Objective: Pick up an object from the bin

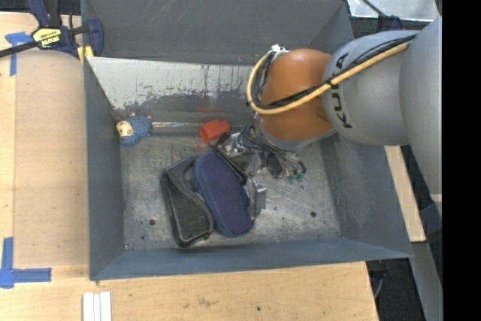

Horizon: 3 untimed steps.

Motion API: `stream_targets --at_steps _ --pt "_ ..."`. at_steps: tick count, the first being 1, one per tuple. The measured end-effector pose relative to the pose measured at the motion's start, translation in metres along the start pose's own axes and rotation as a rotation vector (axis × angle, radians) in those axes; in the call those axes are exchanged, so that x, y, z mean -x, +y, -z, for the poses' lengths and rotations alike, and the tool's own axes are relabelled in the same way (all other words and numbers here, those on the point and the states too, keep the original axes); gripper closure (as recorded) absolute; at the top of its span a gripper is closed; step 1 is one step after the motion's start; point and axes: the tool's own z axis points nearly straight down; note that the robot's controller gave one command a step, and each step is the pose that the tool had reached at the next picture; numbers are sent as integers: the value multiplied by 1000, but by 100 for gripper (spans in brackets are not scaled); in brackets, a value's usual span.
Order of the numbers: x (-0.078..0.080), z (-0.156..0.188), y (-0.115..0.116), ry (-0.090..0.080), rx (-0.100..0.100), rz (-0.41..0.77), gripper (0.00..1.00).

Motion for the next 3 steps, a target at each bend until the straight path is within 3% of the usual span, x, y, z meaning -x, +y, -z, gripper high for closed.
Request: stream_targets --at_steps 1,2,3 --pt "-47 31 82 -27 1 208 0" --pt "-51 29 93 -25 -5 682 0" --pt "-77 -1 31 -23 -2 1161 0"
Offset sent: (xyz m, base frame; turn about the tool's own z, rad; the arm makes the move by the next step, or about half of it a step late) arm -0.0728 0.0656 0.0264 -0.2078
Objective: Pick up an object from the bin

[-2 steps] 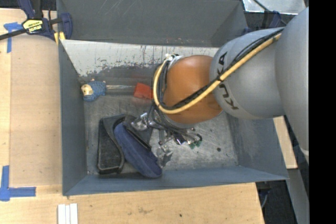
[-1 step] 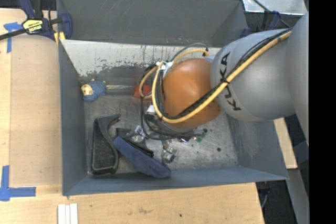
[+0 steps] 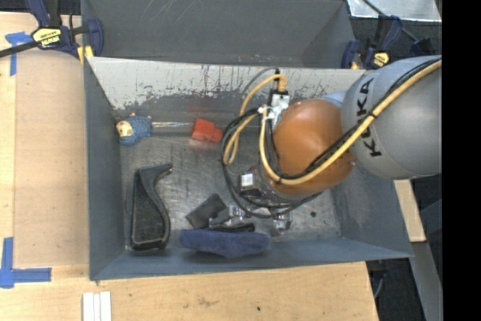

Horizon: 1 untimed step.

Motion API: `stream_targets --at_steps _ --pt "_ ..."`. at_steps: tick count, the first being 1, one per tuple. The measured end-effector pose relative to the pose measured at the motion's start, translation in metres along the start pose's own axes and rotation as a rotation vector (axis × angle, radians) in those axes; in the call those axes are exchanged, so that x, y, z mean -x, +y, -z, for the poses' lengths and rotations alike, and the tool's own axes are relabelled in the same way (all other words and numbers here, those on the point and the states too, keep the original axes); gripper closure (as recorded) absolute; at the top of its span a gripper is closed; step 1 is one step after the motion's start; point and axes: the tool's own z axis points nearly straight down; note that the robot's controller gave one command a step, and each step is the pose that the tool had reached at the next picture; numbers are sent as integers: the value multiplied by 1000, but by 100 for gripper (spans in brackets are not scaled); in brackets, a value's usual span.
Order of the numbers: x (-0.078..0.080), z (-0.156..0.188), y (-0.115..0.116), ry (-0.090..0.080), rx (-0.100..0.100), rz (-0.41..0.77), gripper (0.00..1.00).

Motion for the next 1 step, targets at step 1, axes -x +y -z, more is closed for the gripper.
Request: stream_targets --at_steps 1 --pt "2 1 -1 4 5 -4 0"
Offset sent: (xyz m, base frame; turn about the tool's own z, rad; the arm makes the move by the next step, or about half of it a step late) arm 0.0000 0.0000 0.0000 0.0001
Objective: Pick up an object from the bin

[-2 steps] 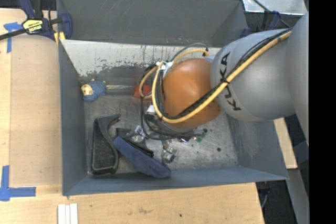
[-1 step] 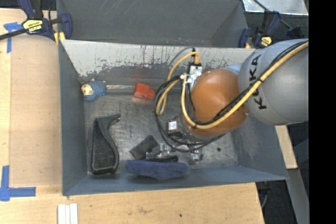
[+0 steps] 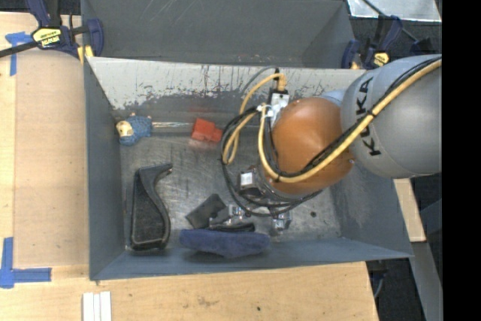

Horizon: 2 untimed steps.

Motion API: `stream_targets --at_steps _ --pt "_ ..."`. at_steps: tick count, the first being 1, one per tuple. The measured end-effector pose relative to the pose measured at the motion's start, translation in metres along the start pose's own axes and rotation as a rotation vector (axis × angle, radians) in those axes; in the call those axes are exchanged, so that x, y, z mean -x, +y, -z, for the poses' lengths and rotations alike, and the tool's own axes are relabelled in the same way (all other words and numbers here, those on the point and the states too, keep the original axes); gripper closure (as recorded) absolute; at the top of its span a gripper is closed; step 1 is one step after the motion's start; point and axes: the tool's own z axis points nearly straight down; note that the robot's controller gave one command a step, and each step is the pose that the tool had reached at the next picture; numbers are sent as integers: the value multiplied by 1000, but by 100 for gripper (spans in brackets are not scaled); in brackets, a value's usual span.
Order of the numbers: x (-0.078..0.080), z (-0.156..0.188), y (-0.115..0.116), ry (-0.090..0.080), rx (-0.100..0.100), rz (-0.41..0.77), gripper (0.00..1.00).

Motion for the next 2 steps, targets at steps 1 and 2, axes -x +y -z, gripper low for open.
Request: stream_targets --at_steps 1,2 --pt "4 3 -2 -8 -7 1 100" --pt "6 102 -5 3 -2 -1 100"
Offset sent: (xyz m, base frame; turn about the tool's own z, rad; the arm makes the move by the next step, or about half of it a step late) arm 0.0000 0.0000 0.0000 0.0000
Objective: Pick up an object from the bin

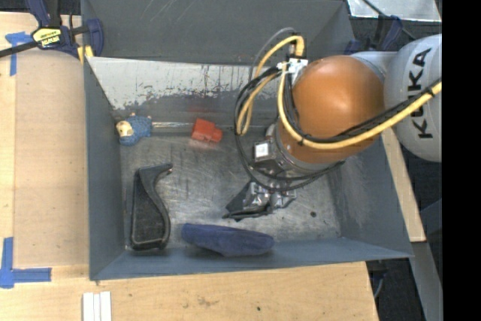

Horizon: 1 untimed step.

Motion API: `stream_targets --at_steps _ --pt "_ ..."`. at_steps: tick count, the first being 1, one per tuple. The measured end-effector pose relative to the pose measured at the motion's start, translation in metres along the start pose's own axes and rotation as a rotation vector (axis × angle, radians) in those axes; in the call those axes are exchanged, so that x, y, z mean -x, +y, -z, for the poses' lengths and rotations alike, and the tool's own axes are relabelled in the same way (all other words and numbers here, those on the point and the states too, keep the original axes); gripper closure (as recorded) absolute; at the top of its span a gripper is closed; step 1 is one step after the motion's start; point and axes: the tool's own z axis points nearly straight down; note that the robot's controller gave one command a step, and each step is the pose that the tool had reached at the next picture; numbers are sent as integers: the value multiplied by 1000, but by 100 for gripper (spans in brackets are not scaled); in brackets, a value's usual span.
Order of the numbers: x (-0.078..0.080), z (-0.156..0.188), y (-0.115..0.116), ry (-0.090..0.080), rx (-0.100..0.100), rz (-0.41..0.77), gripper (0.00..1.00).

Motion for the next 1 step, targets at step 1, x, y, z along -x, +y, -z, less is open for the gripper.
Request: stream_targets --at_steps 1 --pt "0 12 -1 1 5 -3 100"
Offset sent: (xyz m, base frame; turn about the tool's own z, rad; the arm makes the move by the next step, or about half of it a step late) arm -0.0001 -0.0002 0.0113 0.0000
